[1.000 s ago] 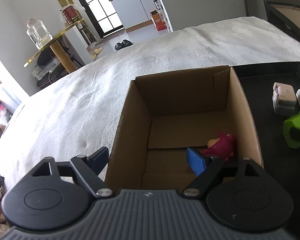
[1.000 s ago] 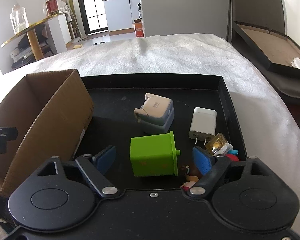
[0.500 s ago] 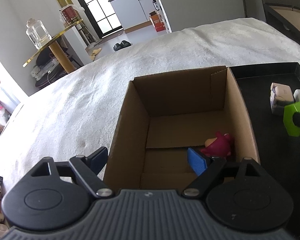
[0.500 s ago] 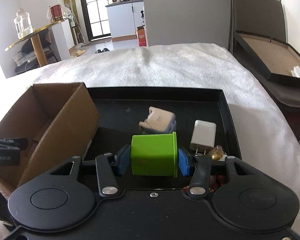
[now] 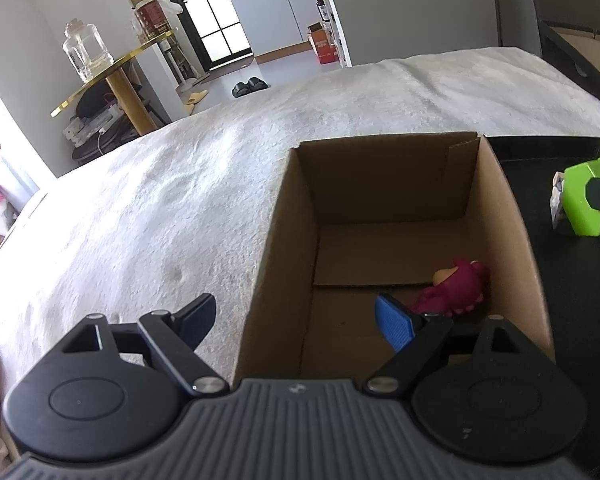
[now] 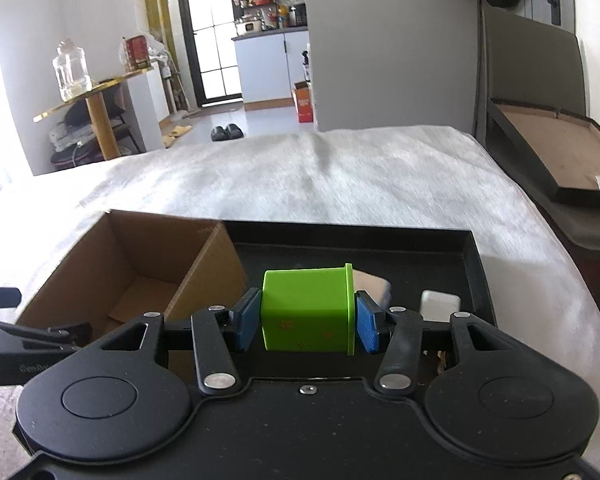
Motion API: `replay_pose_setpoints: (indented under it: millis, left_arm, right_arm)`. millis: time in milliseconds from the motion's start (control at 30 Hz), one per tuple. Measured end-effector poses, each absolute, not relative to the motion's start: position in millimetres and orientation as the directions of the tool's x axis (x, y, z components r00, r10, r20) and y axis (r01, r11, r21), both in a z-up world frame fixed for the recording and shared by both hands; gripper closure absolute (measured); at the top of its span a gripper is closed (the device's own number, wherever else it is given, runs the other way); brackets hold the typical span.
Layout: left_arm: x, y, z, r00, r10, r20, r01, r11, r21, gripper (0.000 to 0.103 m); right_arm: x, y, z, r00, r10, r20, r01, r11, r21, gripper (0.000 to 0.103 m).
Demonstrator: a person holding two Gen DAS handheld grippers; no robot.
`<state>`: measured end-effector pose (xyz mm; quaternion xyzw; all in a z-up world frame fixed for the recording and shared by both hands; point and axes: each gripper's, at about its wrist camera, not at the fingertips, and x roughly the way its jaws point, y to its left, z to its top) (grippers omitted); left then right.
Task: Organize rigid objects
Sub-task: 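Carry the green block with the right gripper and release it into the box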
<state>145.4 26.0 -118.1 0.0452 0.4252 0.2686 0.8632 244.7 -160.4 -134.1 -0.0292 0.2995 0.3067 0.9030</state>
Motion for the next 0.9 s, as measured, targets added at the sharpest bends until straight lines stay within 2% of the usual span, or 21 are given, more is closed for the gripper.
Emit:
replay_pose_setpoints:
  millis: [200,267,300,367,567,767,900]
  left_arm:
    - [137,34,-117,0.509,0.497,-0.703,-0.442,0.852,0.281,0.019]
    - [134,37,-117,0.518,0.491,-0.701,-0.444,0.854,0.270,0.023]
    - [133,38,-117,0.523,0.491,-0.696,-0.446,0.854,0.267,0.026]
    - [131,41,-118,0.520,0.492,-0.698,-0.453,0.852,0.263,0.043]
    - [127,46,-120,0.517,0.477,-0.711,-0.460,0.855,0.239,0.072]
    - [124,52,-121,0.534,0.453,-0.714,-0.466,0.862,0.199,0.089]
    - [121,55,-123,0.548,0.444,-0.709,-0.461,0.867,0.187,0.089]
  right_arm:
    - [239,-148,-124,0.636,0.552,-0.539,-0.594,0.797,0.115,0.055]
    - [236,-144,-121,0.637,0.560,-0.530,-0.601,0.791,0.114,0.054]
    - [234,-142,-119,0.637,0.564,-0.525,-0.606,0.788,0.112,0.054]
    - [231,-138,-115,0.635,0.574,-0.516,-0.616,0.780,0.109,0.054]
    - [222,-123,-106,0.639,0.595,-0.486,-0.643,0.761,0.086,0.054]
    - [214,-107,-104,0.625,0.614,-0.482,-0.674,0.736,0.064,0.054]
    - [210,-97,-104,0.628,0.615,-0.477,-0.684,0.728,0.039,0.054]
